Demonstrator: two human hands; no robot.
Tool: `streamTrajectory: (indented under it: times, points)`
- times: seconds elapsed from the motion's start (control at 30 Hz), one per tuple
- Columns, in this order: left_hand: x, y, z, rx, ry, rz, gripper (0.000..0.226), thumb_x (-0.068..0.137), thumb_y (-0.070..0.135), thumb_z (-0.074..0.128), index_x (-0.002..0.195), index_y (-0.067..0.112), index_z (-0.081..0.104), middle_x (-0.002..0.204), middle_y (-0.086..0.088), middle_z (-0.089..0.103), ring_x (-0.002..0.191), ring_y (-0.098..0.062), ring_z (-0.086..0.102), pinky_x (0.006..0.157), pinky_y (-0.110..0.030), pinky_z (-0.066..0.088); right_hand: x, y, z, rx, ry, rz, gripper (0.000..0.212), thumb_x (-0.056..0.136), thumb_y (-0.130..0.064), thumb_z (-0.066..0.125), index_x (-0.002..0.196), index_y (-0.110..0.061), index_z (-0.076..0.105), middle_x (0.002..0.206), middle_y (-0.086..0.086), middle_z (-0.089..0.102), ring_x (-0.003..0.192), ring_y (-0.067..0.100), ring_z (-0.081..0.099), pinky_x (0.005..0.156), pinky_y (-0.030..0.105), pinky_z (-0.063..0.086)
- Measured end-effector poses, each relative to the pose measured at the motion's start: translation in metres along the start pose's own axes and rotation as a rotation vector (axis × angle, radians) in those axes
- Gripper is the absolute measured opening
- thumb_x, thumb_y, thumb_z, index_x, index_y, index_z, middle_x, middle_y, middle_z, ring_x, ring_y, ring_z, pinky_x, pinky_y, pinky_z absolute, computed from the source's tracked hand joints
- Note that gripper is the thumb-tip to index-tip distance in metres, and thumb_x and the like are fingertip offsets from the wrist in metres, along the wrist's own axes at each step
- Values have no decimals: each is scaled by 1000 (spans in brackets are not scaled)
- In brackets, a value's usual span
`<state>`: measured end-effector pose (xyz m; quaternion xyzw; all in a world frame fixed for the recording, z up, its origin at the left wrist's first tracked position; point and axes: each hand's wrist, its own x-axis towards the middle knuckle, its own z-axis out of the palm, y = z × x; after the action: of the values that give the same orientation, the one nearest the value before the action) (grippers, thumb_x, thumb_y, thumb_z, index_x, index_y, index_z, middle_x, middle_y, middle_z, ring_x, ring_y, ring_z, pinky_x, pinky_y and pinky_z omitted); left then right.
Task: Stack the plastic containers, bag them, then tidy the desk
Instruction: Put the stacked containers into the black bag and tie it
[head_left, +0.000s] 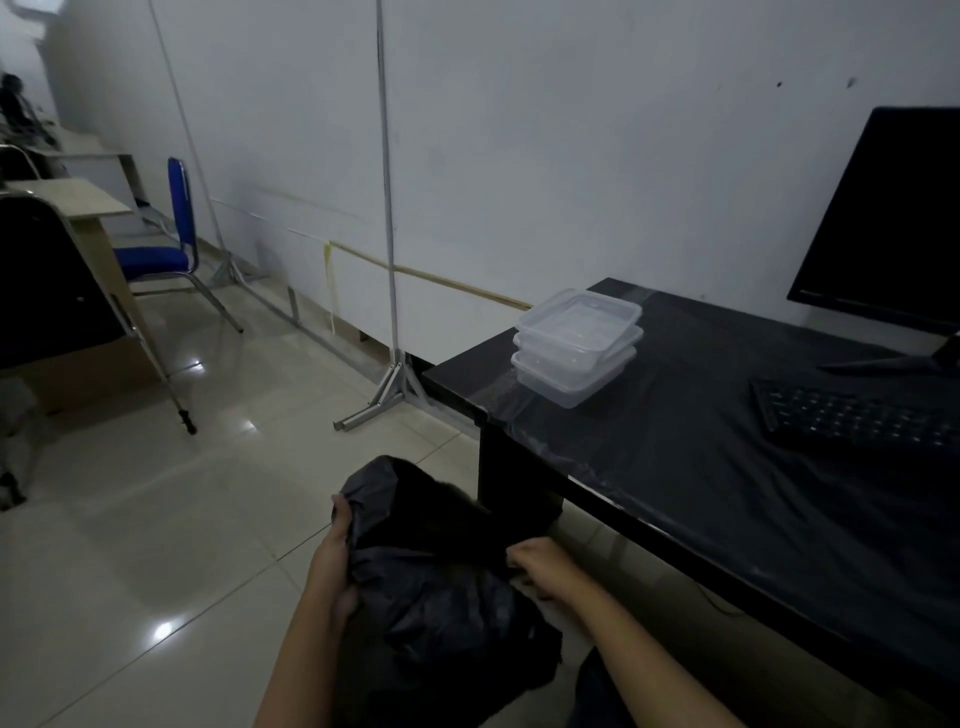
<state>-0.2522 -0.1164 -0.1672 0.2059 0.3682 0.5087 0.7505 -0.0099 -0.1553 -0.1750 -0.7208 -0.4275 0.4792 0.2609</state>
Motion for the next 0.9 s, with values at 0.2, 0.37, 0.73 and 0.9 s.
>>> streamTrajectory:
  times: [0.2,0.37,0.73,0.9]
  points:
    - [7,-4,2,24,-30,-42,67,86,63,46,131,15,55,124,-15,65,108,-34,65,81,-44,54,-22,-29,-10,-44,-107,-98,22,99,-21,45,109,-19,64,90,-7,61,60,5,52,48,14,41]
    - [11,0,4,52,-67,-85,75,82,66,51,137,15,50,129,-17,62,114,-38,62,85,-47,54,-61,-89,-17,-5,0,-428,21,95,-18,54,105,-10,71,105,10,71,68,4,59,58,8,47]
    - [-2,24,40,56,-185,33,51,85,60,50,105,21,75,118,-16,68,105,-33,68,75,-41,58,-95,-160,-97,304,855,-684,18,90,-33,64,81,-17,61,74,-11,61,73,13,60,64,27,50]
    - [-2,27,55,41,-157,79,47,86,58,50,116,25,64,121,-10,68,106,-28,67,83,-40,55,-70,-152,-129,277,886,-371,51,84,-55,62,109,-11,52,107,4,58,99,25,60,83,39,51]
